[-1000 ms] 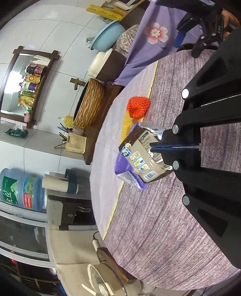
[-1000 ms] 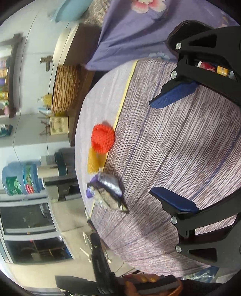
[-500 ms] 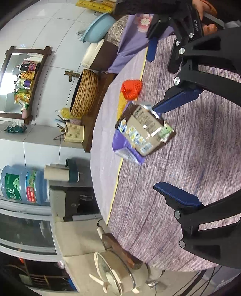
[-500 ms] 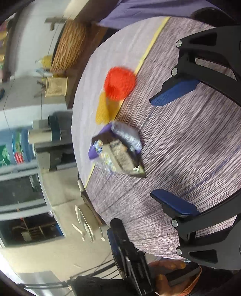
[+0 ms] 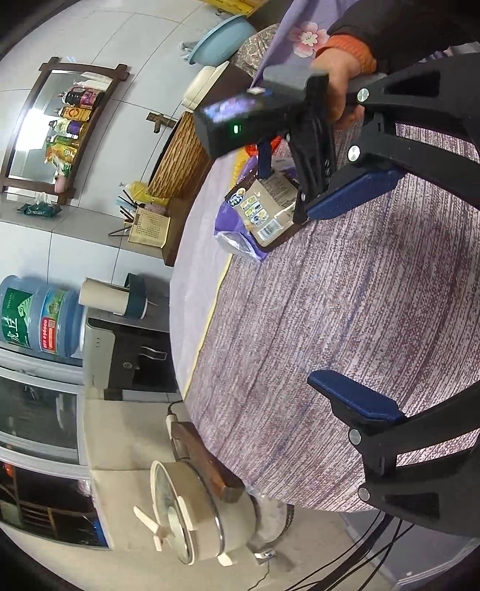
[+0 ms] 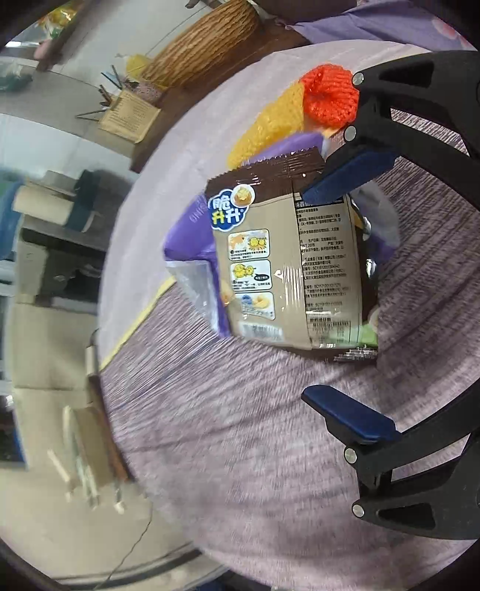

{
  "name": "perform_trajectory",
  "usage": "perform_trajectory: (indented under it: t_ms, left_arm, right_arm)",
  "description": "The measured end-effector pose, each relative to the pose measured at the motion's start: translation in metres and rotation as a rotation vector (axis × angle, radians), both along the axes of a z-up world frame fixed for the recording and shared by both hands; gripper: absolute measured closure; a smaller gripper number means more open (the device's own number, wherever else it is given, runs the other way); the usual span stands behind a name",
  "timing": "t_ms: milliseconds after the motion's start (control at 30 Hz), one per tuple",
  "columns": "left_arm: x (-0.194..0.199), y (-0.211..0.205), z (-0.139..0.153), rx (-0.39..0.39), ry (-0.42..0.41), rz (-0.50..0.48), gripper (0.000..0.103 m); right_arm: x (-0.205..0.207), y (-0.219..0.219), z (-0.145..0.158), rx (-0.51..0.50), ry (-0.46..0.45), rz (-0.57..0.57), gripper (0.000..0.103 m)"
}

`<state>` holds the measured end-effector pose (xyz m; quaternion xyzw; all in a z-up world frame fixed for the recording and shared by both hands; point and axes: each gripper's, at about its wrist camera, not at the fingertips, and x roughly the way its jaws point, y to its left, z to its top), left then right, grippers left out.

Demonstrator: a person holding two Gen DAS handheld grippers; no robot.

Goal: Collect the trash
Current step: 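Grasp the brown snack bag with the right tool while the left tool approaches the purple bag, then lift the brown snack bag with the right tool while the left tool grasps the purple bag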

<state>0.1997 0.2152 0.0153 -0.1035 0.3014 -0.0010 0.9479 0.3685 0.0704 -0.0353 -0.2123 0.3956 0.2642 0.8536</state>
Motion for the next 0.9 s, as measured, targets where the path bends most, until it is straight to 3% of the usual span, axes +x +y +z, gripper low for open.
perform_trajectory:
  t_ms: [33,67,133,167,200,300,367,500,700,900]
  left_arm:
    - [-0.001,0.000,-0.001,-0.002,0.002,-0.006,0.021]
    - [-0.002,0.001,-0.003,-0.001,0.002,-0.017,0.021]
    - [-0.002,-0.001,-0.004,0.008,0.003,-0.033,0.020]
    - [-0.001,-0.003,-0.005,0.015,0.008,-0.044,0.020]
    - [0.001,-0.004,-0.006,0.018,0.012,-0.052,0.020]
    - [0.005,-0.007,-0.008,0.020,0.017,-0.070,0.020]
    - [0.008,-0.011,-0.009,0.023,0.020,-0.088,0.020]
    - [0.020,-0.017,-0.010,0.049,0.032,-0.128,0.020]
    - [0.054,-0.022,-0.010,0.084,0.077,-0.174,0.020]
    - [0.109,-0.055,-0.010,0.117,0.117,-0.296,0.014]
  right_arm:
    - [0.003,0.001,-0.005,-0.011,0.011,-0.009,0.007]
    - [0.007,0.001,-0.011,-0.016,0.022,-0.021,0.015]
    - [0.011,-0.008,-0.014,0.068,0.077,-0.023,0.034]
    - [0.014,-0.013,-0.015,0.121,0.124,-0.022,0.048]
    - [0.015,-0.016,-0.013,0.120,0.112,-0.041,0.059]
    - [0.011,-0.019,-0.013,0.118,0.107,-0.041,0.068]
    - [0.005,-0.022,-0.010,0.141,0.102,-0.029,0.070]
    - [-0.011,-0.035,0.002,0.195,0.081,-0.029,0.083]
    - [-0.048,-0.064,0.023,0.235,0.024,-0.037,0.084]
    - [-0.075,-0.109,0.040,0.287,-0.023,-0.106,0.084]
